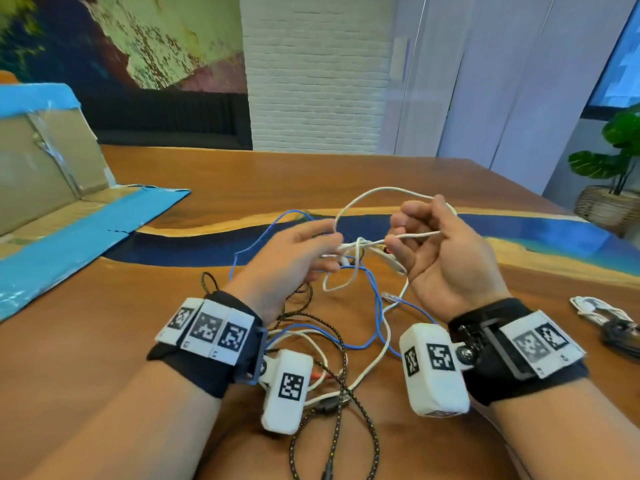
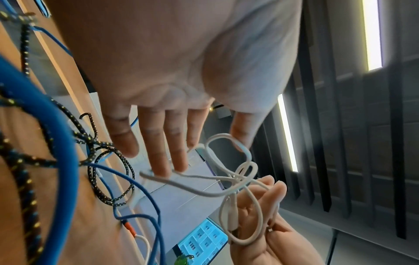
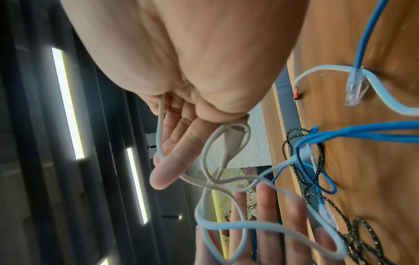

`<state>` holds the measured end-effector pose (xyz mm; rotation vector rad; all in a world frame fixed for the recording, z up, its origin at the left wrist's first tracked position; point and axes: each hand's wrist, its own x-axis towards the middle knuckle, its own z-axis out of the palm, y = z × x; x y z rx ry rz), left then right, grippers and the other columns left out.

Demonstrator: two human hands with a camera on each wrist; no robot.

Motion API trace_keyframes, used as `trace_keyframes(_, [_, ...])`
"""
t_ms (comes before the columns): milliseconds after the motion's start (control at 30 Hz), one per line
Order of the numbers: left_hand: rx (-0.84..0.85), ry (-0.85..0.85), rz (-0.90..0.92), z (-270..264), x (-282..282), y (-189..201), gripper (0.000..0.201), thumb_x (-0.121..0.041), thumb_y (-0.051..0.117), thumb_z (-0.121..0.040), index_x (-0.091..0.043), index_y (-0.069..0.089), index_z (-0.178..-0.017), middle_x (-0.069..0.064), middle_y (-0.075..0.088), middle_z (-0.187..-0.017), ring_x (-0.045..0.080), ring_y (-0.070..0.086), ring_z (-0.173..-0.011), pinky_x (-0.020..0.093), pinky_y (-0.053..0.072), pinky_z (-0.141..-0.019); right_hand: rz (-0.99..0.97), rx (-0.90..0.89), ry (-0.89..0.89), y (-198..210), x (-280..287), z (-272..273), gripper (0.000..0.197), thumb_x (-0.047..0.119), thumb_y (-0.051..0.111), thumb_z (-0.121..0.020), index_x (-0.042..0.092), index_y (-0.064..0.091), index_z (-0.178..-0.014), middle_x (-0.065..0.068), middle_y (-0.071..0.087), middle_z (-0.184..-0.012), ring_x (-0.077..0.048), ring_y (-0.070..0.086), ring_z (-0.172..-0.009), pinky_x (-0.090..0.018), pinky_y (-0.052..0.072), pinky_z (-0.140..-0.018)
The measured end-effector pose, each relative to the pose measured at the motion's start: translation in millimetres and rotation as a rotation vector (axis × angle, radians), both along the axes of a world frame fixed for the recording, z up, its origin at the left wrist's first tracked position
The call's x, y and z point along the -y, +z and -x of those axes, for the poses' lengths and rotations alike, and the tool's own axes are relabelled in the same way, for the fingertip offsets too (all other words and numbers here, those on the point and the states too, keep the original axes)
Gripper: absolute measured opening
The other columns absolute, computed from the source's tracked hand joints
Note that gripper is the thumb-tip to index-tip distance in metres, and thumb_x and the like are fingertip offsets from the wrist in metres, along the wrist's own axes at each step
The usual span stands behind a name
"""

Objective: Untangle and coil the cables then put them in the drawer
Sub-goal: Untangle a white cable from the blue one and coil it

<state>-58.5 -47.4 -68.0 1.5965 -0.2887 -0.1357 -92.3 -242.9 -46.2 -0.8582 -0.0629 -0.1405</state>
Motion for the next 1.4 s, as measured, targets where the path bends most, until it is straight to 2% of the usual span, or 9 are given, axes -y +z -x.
trace_keyframes(100, [0.029,-0.103,-0.068,4,1,2,0.051,-0.051,0.067,-0.079,-0.031,0.068,-0.126,-0.004,0.079,-0.106,0.018,0.074,-0.09,0.041,0.043,-0.091,-0.073,0.021,-0.024,1,2,0,0.044,0.037,0.039,-0.108,0.006,0.064,-0.091,-0.008,0.068,-0.072,-0.016,0.064,-0.064,-0.024,0.058,-0.055])
trace_keyframes(267, [0.082,-0.186,-0.083,5,-2,1,0.043,-0.056,0.072,-0.077,-0.035,0.076,-0.115,-0.008,0.077,-0.109,0.015,0.071,-0.087,0.038,0.043,-0.089,-0.102,0.009,0.007,-6,-2,-3,0.044,0.039,0.039,-0.108,0.005,0.064,-0.093,-0.009,0.069,-0.076,-0.017,0.064,-0.067,-0.025,0.059,-0.059])
trace_keyframes(433, [0.17,-0.159,-0.115,2,0,-2,0.011,-0.028,0.077,-0.091,-0.018,0.082,-0.089,0.008,0.062,-0.08,0.019,0.053,-0.076,0.035,0.041,-0.072,-0.028,0.001,0.035,-14,-5,-7,0.039,0.039,0.049,-0.103,0.004,0.066,-0.101,-0.013,0.072,-0.089,-0.023,0.069,-0.081,-0.03,0.061,-0.071])
trace_keyframes(600, [0.138,0.025,-0.014,-3,-3,-1,0.024,-0.026,0.068,-0.098,-0.014,0.082,-0.082,0.003,0.046,-0.06,0.015,0.041,-0.058,0.027,0.034,-0.055,0.183,0.007,0.104,-21,-5,-8,0.043,0.025,0.066,-0.085,-0.001,0.066,-0.119,-0.016,0.072,-0.101,-0.025,0.07,-0.092,-0.036,0.062,-0.085])
trace_keyframes(767, [0.141,0.043,0.013,-5,-3,-2,0.019,-0.021,0.068,-0.098,-0.019,0.082,-0.086,0.004,0.052,-0.066,0.015,0.046,-0.059,0.027,0.038,-0.056,0.374,0.024,0.072,-33,-12,-9,0.015,0.001,0.067,-0.088,0.002,0.07,-0.102,-0.014,0.065,-0.081,-0.021,0.064,-0.068,-0.031,0.061,-0.067])
trace_keyframes(833, [0.153,0.009,0.003,-4,-2,-2,0.014,-0.014,0.066,-0.099,-0.018,0.079,-0.1,0.001,0.06,-0.068,0.015,0.053,-0.06,0.025,0.043,-0.056,0.402,0.016,0.005,-35,-14,-12,0.01,-0.006,0.063,-0.091,0.0,0.07,-0.095,-0.013,0.066,-0.076,-0.022,0.065,-0.068,-0.032,0.062,-0.07])
trace_keyframes(933, [0.125,-0.01,0.006,-4,-3,-3,0.024,-0.006,0.064,-0.099,-0.018,0.075,-0.116,-0.004,0.069,-0.071,0.014,0.062,-0.063,0.023,0.049,-0.058,0.409,-0.001,-0.088,-36,-12,-15,0.013,-0.004,0.063,-0.093,0.003,0.074,-0.091,-0.017,0.07,-0.088,-0.027,0.066,-0.078,-0.034,0.062,-0.074])
trace_keyframes(1100, [0.064,-0.008,0.009,-1,-2,-1,0.026,-0.023,0.059,-0.104,-0.007,0.078,-0.097,0.004,0.069,-0.074,0.019,0.062,-0.068,0.029,0.05,-0.063,0.346,-0.069,-0.139,-33,-7,-15,0.01,0.007,0.062,-0.097,0.007,0.071,-0.102,-0.016,0.072,-0.092,-0.022,0.069,-0.073,-0.036,0.061,-0.07])
trace_keyframes(1400, [-0.075,-0.034,0.153,2,1,2,0.037,-0.037,0.053,-0.105,-0.008,0.071,-0.091,0.009,0.071,-0.082,0.021,0.064,-0.066,0.028,0.048,-0.057,0.318,-0.063,-0.106,-33,-10,-13,0.005,0.006,0.066,-0.093,0.008,0.068,-0.089,-0.013,0.069,-0.08,-0.019,0.067,-0.063,-0.033,0.061,-0.067])
